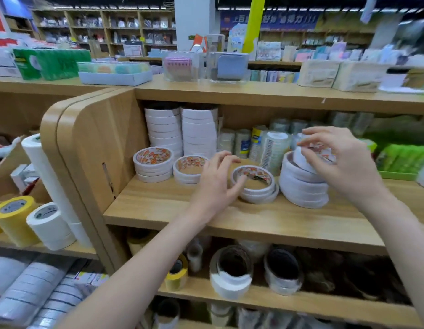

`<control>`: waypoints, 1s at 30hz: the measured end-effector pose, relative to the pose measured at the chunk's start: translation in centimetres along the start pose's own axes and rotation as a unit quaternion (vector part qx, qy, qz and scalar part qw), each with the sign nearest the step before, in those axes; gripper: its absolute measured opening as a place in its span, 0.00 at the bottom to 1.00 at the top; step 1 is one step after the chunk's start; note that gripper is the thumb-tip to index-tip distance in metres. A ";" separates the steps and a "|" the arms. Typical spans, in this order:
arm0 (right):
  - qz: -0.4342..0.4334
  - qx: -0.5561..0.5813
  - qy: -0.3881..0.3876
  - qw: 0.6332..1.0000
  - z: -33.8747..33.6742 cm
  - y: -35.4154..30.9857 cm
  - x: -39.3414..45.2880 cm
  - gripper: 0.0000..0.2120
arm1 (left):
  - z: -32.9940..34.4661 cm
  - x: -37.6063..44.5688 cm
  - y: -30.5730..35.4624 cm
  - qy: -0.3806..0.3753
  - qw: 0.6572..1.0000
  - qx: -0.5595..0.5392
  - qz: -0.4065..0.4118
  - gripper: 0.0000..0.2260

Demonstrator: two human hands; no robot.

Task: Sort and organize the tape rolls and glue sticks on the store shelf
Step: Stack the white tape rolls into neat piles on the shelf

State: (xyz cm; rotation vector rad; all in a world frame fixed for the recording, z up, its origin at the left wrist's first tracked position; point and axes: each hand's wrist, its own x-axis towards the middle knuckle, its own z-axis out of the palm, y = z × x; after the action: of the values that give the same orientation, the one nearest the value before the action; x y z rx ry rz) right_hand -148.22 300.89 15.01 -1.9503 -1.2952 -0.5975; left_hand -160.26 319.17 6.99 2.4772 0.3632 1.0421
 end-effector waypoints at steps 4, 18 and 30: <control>0.152 0.056 -0.002 0.987 -1.2 3.8 -0.9 0.32 | 2.2 0.4 1.4 -0.124 0.987 -0.033 -0.098 0.38; 0.279 0.346 0.009 0.896 2.5 6.9 -4.1 0.48 | 0.7 0.4 0.4 -0.172 0.973 -0.023 -0.150 0.44; 0.148 0.190 -0.036 0.970 5.2 3.1 -1.7 0.29 | -1.0 -2.5 0.0 -0.105 0.988 0.027 -0.108 0.30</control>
State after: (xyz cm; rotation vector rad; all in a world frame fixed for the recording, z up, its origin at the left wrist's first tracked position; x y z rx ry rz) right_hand -146.01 303.08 9.58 -1.8037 -1.0410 -0.1198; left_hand -162.69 318.45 6.05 2.4973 0.5850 0.6852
